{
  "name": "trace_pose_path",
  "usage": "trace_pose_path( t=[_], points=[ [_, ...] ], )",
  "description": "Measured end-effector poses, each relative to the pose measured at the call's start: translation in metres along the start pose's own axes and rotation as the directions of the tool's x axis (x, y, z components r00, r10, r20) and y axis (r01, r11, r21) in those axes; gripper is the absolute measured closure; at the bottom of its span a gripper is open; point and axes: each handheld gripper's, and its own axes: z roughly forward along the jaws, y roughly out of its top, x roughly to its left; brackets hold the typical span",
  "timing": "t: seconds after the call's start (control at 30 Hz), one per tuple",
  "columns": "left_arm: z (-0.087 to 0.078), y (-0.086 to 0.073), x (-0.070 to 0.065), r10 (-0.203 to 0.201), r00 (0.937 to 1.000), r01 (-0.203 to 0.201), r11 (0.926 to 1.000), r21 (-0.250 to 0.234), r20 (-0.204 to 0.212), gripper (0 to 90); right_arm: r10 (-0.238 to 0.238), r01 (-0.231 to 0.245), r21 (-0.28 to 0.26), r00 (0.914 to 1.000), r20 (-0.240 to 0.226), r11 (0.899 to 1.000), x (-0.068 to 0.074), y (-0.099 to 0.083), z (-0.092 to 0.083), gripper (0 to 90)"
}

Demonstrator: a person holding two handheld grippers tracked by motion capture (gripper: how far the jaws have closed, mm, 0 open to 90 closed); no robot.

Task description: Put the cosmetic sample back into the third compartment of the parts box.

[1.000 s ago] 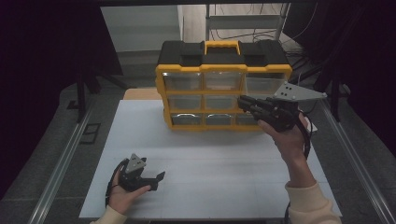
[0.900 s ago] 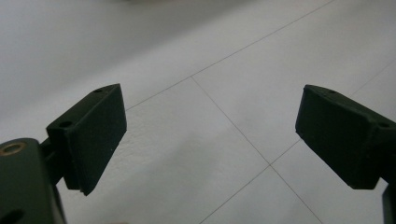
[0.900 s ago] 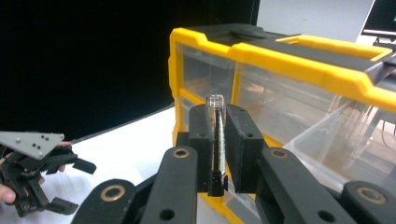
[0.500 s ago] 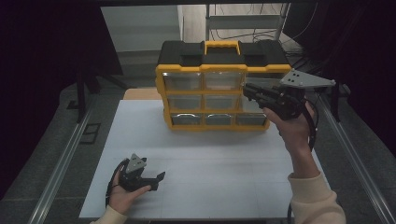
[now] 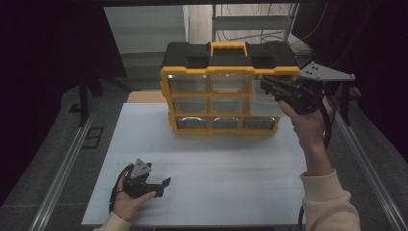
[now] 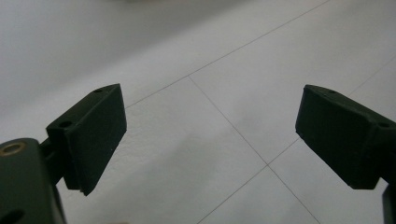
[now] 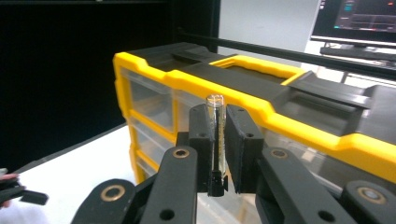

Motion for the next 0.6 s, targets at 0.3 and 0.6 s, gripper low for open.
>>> trace_pose_path(
  t=[0.3, 0.6],
  points=[
    [0.000, 0.000, 0.001, -0.001, 1.0000, 0.001, 1.0000, -0.002, -0.003, 9.3, 0.002, -0.005, 0.035, 0.9970, 0.077, 0.999, -0.015, -0.003, 0.003, 80.9],
    [-0.001, 0.000, 0.002, -0.002, 1.0000, 0.002, 1.0000, -0.003, -0.007, 9.3, 0.013, -0.021, 0.073, 0.9935, 0.113, 0.997, -0.024, -0.006, 0.008, 78.8]
  ],
)
